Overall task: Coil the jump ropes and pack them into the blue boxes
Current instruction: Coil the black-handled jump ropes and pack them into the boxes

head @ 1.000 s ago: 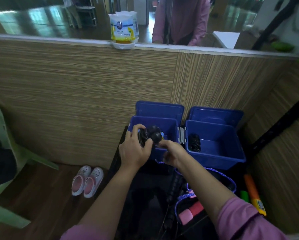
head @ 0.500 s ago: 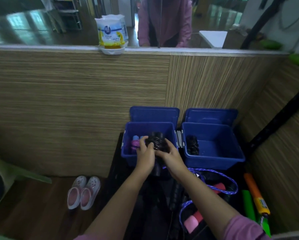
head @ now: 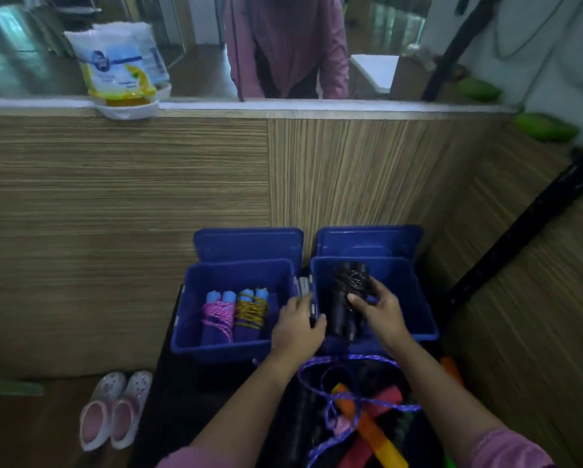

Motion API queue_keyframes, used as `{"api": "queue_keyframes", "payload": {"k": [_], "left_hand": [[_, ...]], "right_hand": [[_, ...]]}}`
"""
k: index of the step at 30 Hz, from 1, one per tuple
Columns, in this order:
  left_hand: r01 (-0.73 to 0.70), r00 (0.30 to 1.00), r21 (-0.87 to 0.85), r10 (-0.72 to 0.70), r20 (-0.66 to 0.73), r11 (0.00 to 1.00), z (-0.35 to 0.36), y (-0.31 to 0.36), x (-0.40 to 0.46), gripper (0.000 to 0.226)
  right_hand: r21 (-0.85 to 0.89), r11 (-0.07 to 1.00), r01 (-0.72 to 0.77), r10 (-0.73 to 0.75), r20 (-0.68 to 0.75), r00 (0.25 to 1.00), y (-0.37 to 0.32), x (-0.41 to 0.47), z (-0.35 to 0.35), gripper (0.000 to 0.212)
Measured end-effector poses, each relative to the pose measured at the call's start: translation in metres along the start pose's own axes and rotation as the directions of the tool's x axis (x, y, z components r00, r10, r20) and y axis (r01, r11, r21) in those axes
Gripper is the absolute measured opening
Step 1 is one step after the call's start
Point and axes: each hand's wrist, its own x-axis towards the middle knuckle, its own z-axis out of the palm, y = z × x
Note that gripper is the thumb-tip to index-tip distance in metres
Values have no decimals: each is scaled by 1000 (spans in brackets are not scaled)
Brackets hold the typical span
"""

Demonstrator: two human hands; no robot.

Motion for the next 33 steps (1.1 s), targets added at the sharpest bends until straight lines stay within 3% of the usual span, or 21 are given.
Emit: {"api": "queue_keyframes", "payload": {"k": [4,8,13,17,23,27,30,33], "left_hand": [[-85,995,359,61,78,929,24,2,25,66],[-123,992,346,108,60,930,41,-7,33,78],[-115,993,311,105,48,943,48,-11,36,67],[-130,991,271,115,71,954,46,-12,36,66],[-144,989,238,129,79,960,46,-16,33,61],[-178,984,246,164,74,953,43,-21,19,70],[-219,976,202,215,42,955,37,-28,1,59],[-332,934,208,351,-63,920,35,-39,-26,50]], "right_hand": [[-133,990,-51,45,-45,998,36,52,-31,39],[-260,952,-159,159,-21,987,62,74,-42,45],[-325,902,-284,317,51,947,84,94,-32,55],[-476,831,-288,373,94,923,99,105,-21,59],[-634,745,-206,365,129,922,89,99,-19,65],[-723,679,-133,357,167,919,72,89,-17,55],[-680,730,-73,223,136,965,60,72,-15,45],[-606,794,46,29,114,993,50,45,-11,41]]}}
